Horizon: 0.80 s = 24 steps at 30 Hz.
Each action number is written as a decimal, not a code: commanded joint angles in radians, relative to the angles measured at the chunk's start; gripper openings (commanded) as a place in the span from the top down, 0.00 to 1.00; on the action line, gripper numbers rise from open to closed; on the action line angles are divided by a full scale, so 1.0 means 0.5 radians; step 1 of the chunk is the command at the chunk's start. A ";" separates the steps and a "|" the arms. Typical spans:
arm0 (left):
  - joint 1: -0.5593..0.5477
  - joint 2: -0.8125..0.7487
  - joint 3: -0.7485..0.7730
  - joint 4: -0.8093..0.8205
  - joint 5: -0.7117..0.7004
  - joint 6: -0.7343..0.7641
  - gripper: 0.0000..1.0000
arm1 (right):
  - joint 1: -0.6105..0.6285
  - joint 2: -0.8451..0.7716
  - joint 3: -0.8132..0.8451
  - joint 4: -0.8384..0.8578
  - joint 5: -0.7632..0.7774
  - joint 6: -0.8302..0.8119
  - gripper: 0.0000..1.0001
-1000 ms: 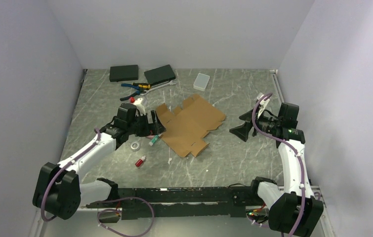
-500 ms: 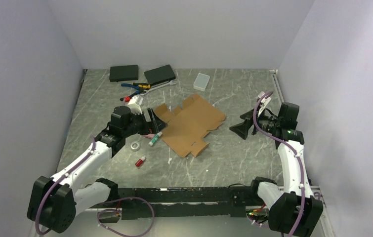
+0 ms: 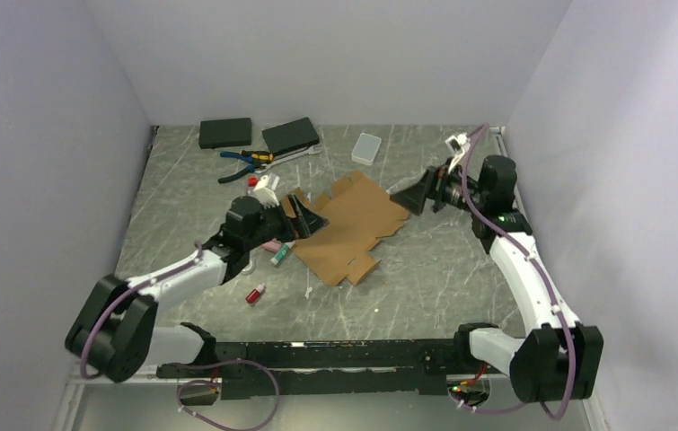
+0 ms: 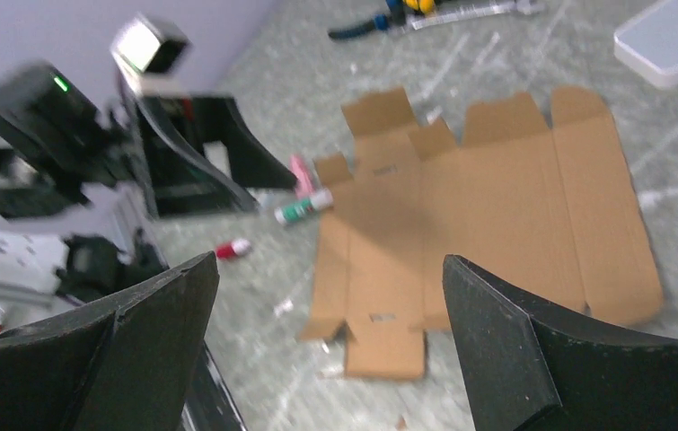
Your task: Fold the paper box
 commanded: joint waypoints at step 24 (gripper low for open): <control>-0.618 0.990 0.752 0.986 -0.399 -0.169 0.00 | 0.416 0.203 0.062 1.327 0.286 0.726 0.00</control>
